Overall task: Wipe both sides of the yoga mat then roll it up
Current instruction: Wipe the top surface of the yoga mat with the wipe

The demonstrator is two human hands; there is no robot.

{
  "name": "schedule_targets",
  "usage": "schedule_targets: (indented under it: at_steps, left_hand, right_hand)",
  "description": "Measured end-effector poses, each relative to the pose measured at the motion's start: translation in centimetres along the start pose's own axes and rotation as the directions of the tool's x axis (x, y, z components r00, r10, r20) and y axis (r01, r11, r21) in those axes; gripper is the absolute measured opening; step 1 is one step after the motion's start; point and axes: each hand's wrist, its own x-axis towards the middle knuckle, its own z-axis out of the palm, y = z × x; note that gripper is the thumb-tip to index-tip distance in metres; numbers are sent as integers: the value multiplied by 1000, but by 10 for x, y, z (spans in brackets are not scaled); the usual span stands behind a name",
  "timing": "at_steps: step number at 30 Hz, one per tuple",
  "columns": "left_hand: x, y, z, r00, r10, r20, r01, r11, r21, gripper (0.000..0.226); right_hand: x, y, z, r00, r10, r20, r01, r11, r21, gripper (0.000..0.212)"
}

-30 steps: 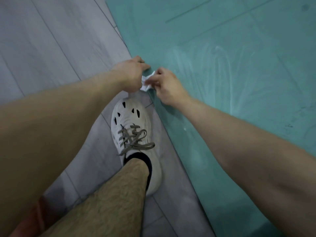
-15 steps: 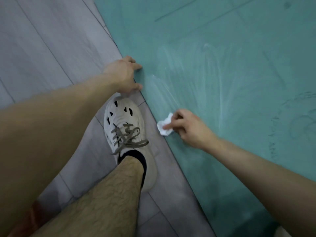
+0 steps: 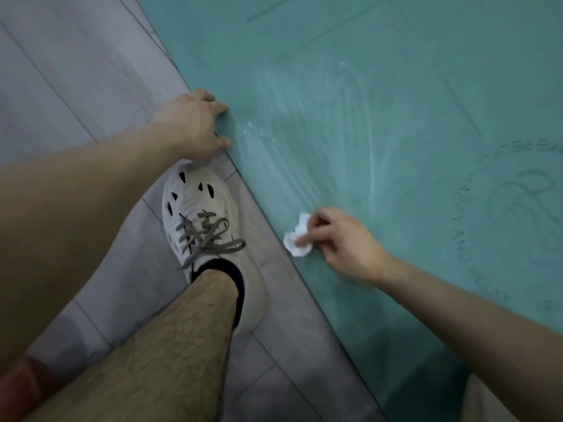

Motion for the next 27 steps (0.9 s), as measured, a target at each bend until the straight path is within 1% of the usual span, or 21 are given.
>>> schedule_targets:
  at_steps: [2,3,5,7,10,12,14,15,17,21,22,24,25,27]
  left_hand:
    - [-1,0,0,1000,-6,-7,6,1000,13,87]
    - [0,0,0,1000,-14,-7,14,1000,20,89]
    - [1,1,1,1000,-25,0,25,998,57,94]
    - [1,8,-1,999,-43,15,41,995,95,95]
    - [-8,26,-11,997,-74,14,71,988,135,81]
    - [-14,39,-15,998,-52,-27,55,990,133,63]
    - [-17,46,-13,997,-27,-71,36,991,125,48]
    - [-20,49,-10,997,-17,-70,25,993,116,44]
    - [-26,51,-1,999,-10,-31,12,997,72,45]
    - [-36,48,14,1000,-16,25,15,1000,24,68]
    - [-37,51,14,1000,-23,20,22,999,36,69]
    - [-38,62,10,999,-25,-23,27,996,84,63]
    - [-39,70,8,998,-10,-60,17,994,103,58]
    - [-43,91,6,992,60,-110,-51,995,88,52]
  right_hand:
    - [-32,8,1,999,14,30,-14,1000,9,54]
    - [-32,9,0,999,12,38,-13,1000,12,54]
    - [-4,5,-5,1000,9,13,-9,1000,16,44]
    - [50,2,-14,997,47,-68,-46,999,16,36]
    - [133,-6,-28,956,159,-246,-149,987,56,34]
    - [163,-11,-30,934,214,-286,-204,977,66,32]
    - [167,-10,-27,935,204,-289,-191,979,73,34]
    - [158,-9,-25,940,186,-286,-171,982,77,35]
    - [123,-4,-20,953,141,-269,-125,989,74,37]
    - [21,4,-4,969,99,-228,-85,994,70,37]
    - [-3,7,0,968,96,-230,-81,994,74,37]
    - [-45,15,9,968,111,-223,-95,992,81,40]
    - [-60,18,13,969,122,-213,-106,991,86,44]
    - [-76,20,21,967,146,-211,-128,987,97,48]
